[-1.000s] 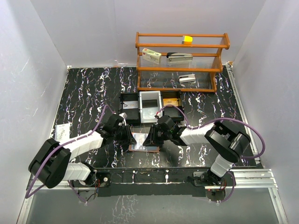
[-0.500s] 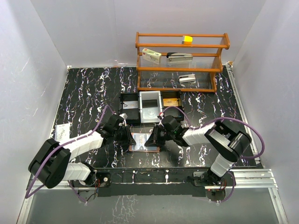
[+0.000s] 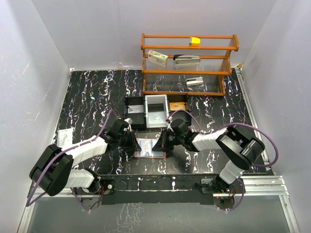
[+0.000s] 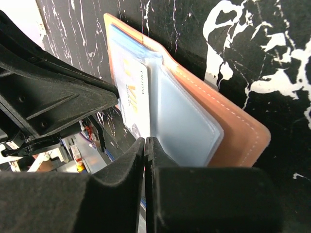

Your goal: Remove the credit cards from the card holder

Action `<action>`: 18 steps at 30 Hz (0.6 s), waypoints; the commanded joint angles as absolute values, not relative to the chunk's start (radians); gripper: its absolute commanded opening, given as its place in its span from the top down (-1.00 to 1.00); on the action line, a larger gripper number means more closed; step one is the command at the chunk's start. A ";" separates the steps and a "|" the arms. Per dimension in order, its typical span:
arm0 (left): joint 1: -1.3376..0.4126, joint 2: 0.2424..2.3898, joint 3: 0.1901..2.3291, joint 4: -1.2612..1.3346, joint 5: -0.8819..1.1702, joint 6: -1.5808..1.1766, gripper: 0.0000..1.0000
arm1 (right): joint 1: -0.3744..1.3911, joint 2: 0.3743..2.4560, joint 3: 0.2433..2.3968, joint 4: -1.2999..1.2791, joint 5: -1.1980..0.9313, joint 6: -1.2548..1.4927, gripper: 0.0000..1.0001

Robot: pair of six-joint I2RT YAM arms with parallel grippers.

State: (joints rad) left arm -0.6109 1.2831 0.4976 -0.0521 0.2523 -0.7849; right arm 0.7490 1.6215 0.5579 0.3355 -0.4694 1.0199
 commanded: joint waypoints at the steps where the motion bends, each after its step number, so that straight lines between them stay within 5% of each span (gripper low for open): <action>1: -0.617 1.270 0.505 -0.095 0.260 -0.775 0.82 | 0.741 1.593 0.551 0.365 -0.487 1.006 0.83; 10: -0.617 1.275 0.503 -0.086 0.274 -0.776 0.83 | 0.742 1.662 0.599 0.405 -0.520 1.009 0.49; 18: -0.617 1.279 0.505 -0.085 0.275 -0.775 0.84 | 0.742 1.722 0.639 0.348 -0.516 0.957 0.65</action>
